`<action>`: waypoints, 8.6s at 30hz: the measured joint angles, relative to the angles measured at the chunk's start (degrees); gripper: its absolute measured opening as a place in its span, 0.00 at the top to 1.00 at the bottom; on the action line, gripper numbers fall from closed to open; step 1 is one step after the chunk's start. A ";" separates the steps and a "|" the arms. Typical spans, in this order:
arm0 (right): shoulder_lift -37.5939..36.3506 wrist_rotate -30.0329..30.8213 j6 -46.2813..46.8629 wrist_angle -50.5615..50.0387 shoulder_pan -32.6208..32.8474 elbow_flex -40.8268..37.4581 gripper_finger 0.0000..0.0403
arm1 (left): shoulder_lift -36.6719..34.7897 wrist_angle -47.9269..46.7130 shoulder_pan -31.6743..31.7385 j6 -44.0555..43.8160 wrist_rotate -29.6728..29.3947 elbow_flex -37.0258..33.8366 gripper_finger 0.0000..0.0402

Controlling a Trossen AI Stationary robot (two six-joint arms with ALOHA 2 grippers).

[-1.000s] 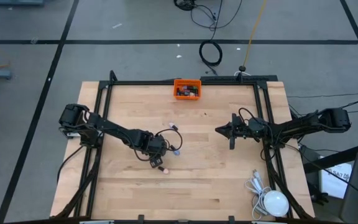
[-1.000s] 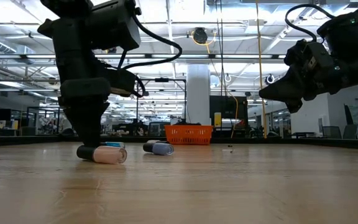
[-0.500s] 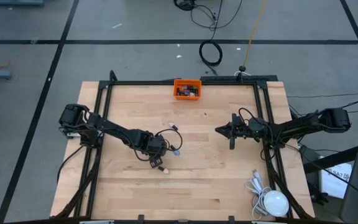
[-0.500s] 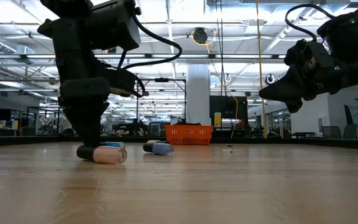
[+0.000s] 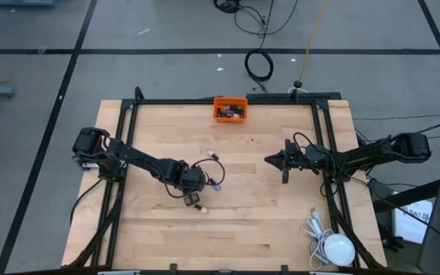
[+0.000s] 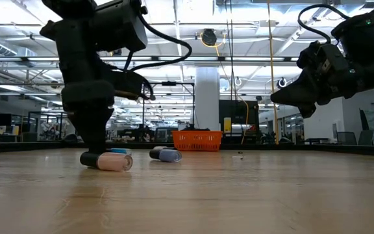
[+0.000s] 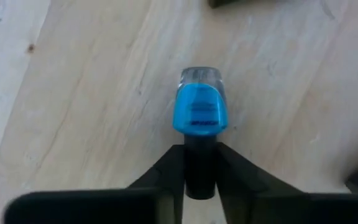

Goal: Pick & Place Nail Polish
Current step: Put the blue nail polish bottle into the basket, then put the light pink nail polish bottle into the basket

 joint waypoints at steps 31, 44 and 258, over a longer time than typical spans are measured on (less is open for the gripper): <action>0.00 0.02 0.00 0.00 0.00 0.01 1.00 | -1.18 -1.52 -3.35 45.86 -33.61 7.86 0.89; 0.00 0.04 0.16 0.00 0.00 0.00 1.00 | -1.29 1.72 -2.70 53.00 -44.40 14.66 0.90; 0.00 3.23 -0.65 -0.39 -0.63 0.00 1.00 | -20.83 78.47 9.10 4.92 51.85 -13.60 0.92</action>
